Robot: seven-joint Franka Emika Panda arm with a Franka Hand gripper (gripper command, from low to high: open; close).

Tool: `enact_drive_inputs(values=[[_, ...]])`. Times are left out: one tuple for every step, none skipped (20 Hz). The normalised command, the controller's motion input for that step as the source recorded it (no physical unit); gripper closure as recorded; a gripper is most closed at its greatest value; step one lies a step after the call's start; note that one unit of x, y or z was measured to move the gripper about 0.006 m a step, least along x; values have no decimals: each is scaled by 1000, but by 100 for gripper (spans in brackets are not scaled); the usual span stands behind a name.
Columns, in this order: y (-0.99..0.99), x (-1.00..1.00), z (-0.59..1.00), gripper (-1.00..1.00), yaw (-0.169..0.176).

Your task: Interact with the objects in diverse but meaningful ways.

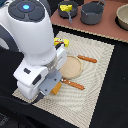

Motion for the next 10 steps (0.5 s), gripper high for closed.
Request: enact_drive_inputs(values=[[-74,386,0,-100,0],[-91,357,0,-100,0],[-103,329,0,-100,0],[-146,263,11,-100,0],[-160,217,29,-100,0],[-163,174,77,-100,0],[-166,169,66,-100,0],[-149,177,34,-100,0],[-120,186,37,-100,0],[-143,180,37,-100,0]])
